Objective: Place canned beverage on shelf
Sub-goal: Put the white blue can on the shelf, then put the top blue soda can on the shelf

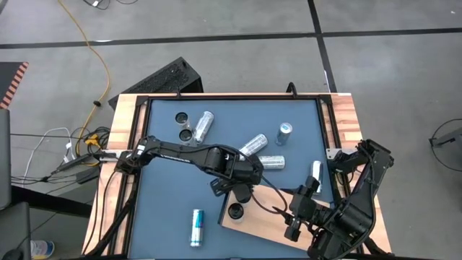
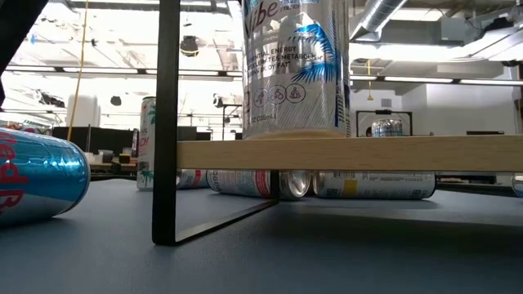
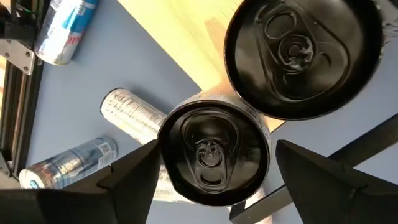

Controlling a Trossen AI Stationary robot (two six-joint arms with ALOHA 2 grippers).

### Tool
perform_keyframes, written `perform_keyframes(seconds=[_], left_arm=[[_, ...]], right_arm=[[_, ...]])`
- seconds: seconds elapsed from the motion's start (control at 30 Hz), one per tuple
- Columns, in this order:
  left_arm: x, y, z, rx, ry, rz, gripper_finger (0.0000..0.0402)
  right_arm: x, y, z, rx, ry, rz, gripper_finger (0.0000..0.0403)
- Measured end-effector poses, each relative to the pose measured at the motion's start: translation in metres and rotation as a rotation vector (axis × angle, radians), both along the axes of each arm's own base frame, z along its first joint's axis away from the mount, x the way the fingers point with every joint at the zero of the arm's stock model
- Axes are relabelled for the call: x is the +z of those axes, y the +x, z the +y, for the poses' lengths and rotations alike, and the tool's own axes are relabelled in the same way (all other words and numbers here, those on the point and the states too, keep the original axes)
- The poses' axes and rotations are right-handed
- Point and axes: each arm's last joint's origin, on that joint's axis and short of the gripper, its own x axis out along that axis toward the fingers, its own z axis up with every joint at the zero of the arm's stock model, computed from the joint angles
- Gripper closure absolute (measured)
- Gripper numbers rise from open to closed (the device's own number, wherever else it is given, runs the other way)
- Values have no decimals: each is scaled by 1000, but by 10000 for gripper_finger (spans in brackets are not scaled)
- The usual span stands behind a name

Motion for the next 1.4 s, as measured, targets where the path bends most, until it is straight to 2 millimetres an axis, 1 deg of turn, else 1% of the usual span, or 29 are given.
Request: perform_keyframes(seconds=[0.5,0.67,0.77,0.87,0.97,1.03,1.13,1.27,1.4], left_arm=[[3,1,2,44,78,-37,99],[3,0,4,83,153,-44,99],[6,-3,6,96,194,-46,99],[15,-8,6,119,180,-64,99],[26,-19,5,161,178,-79,99],[38,-28,4,202,153,-108,99],[61,-47,7,264,67,-158,99],[105,-83,15,358,-89,-281,99],[146,-124,24,446,-240,-422,99]], right_arm=[[0,-1,-1,0,-14,8,143],[0,0,-3,-9,-37,-2,143],[0,0,-5,-14,-50,-1,143],[0,2,-6,-20,-57,-8,143],[1,3,-8,-26,-68,-17,143],[2,6,-11,-41,-81,-33,143],[6,14,-23,-81,-101,-50,143],[13,29,-52,-148,-105,-16,143],[18,47,-91,-220,-64,82,143]])
